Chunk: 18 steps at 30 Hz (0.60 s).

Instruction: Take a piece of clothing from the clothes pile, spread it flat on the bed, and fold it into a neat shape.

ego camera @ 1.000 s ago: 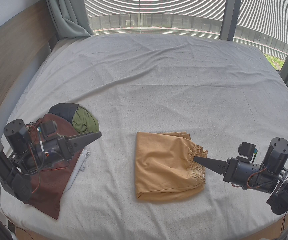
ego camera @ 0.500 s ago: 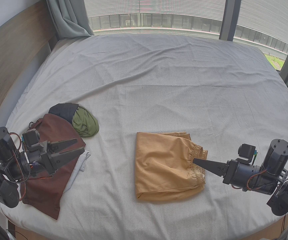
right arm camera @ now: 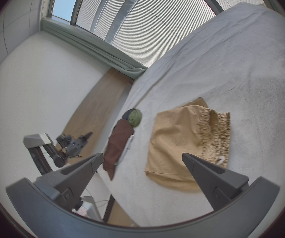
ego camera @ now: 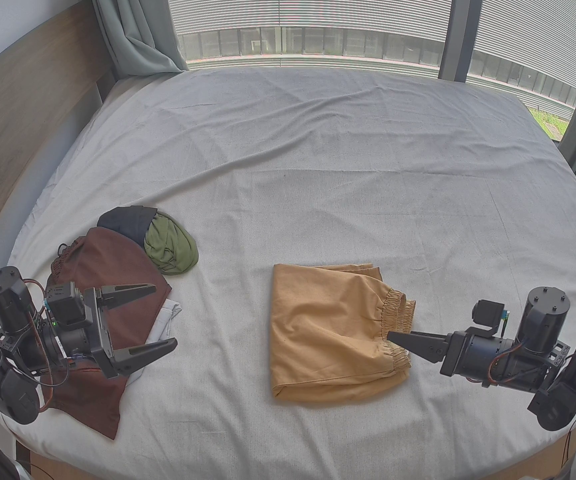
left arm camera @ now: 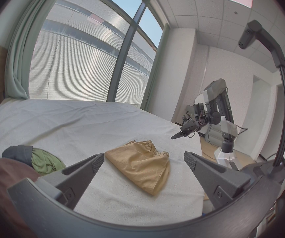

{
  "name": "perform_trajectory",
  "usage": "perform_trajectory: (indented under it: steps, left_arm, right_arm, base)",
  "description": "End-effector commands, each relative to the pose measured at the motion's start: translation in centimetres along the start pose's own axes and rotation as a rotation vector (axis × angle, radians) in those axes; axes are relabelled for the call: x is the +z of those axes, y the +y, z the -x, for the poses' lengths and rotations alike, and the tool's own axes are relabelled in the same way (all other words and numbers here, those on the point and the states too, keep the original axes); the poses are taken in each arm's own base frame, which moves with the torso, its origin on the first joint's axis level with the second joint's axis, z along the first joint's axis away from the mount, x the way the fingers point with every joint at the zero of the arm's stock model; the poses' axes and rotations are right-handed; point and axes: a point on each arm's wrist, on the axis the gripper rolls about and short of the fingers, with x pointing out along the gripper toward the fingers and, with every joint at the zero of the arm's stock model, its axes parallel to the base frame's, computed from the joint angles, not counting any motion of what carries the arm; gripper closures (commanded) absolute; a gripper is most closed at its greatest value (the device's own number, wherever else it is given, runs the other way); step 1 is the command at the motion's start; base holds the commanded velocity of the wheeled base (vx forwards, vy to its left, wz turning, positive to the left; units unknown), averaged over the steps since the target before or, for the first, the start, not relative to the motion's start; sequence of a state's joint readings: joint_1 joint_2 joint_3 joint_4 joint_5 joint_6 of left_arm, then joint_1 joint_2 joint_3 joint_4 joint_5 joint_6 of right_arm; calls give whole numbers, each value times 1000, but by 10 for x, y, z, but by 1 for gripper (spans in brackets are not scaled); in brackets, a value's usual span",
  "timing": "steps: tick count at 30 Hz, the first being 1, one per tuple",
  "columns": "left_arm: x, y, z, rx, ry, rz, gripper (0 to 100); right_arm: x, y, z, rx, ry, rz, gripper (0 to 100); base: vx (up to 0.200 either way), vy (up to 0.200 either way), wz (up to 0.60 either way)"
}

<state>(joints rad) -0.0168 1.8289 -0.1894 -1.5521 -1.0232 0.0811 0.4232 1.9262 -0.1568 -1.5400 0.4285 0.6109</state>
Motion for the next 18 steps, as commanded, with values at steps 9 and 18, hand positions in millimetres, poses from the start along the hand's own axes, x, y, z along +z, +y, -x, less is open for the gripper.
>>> perform_trajectory:
  steps: [9,18]
  left_arm:
    - [-5,-1,-8,-35,9,-25,0]
    - [-7,-1,-8,-37,16,-14,0]
  right_arm:
    - [-35,-60,-15,-260,123,6,0]
    - [-41,-83,-21,-310,141,-30,0]
  base:
    - [0,0,0]
    - [0,0,0]
